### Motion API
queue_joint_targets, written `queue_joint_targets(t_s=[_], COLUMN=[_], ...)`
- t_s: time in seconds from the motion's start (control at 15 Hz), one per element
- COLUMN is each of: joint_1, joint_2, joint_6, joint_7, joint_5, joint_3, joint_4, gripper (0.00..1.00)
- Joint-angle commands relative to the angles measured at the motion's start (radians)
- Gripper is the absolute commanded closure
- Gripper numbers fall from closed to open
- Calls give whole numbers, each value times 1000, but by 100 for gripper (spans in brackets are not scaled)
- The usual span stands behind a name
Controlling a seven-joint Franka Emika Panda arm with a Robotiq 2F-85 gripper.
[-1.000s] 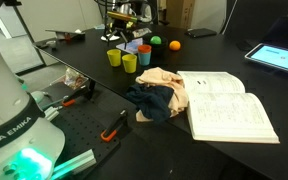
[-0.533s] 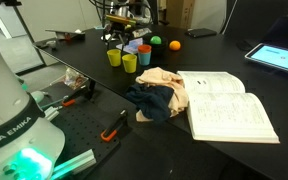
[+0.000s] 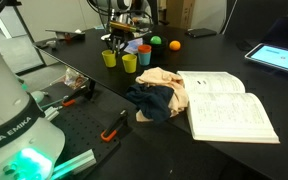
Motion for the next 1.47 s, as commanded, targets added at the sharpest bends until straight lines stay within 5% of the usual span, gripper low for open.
queue_joint_targets(t_s=[0.0,0.87,1.4], joint_1=[-3,6,20], joint_2=[6,-111,-50], joint_6=[-18,-198,-270], joint_7=[-21,-15,-4], joint_5=[-6,-84,-219], joint_3=[4,-43,-110], joint_4=[34,137,314], gripper=[100,99,99])
